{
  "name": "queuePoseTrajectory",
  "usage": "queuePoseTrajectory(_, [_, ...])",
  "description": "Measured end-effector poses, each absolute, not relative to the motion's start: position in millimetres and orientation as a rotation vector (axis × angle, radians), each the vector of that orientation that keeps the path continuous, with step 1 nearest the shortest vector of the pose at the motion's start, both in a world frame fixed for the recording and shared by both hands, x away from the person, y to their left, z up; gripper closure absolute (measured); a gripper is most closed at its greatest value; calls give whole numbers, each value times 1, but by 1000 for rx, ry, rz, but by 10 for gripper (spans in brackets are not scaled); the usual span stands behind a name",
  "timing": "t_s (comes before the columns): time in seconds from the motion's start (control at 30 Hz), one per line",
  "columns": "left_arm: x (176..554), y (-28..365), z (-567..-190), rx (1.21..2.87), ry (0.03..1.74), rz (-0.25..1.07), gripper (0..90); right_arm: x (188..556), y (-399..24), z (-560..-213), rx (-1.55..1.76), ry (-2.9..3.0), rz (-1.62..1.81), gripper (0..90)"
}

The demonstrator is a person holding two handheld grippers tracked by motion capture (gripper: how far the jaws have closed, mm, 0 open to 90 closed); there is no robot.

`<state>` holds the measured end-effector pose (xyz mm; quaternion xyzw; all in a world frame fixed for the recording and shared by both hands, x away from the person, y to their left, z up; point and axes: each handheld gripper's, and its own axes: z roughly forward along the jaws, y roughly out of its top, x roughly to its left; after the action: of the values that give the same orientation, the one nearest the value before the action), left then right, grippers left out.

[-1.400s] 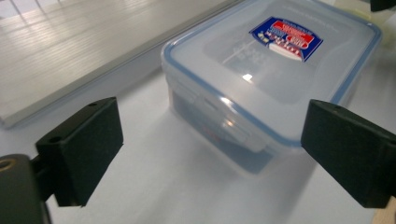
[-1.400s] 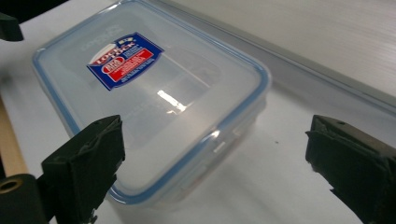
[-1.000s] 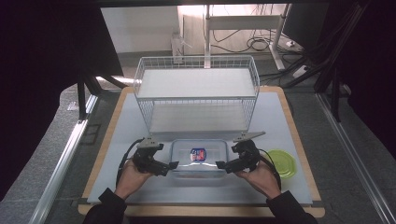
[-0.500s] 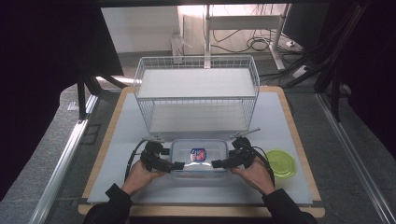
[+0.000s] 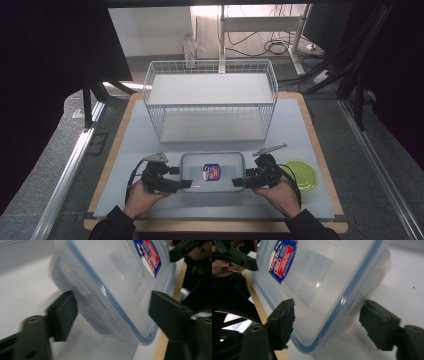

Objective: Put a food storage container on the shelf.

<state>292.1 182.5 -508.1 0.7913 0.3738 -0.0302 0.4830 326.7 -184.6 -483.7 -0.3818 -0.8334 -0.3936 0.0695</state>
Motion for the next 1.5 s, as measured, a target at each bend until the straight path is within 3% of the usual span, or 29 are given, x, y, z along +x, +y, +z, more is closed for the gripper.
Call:
queuePoseTrajectory(0.07, [290, 185, -508, 1918, 904, -78, 387, 327, -190, -481, -1146, -2481, -1222, 411])
queuePoseTrajectory(0.47, [291, 187, -505, 1843, 968, -66, 477, 328, -199, -480, -1227, -2363, -1313, 535])
queuePoseTrajectory(0.83, [295, 187, -497, 1811, 965, -26, 491, 324, -197, -468, -1244, -2395, -1400, 535])
queuePoseTrajectory(1.5, [309, 194, -438, 1787, 904, 59, 503, 337, -195, -420, -1186, -2405, -1547, 533])
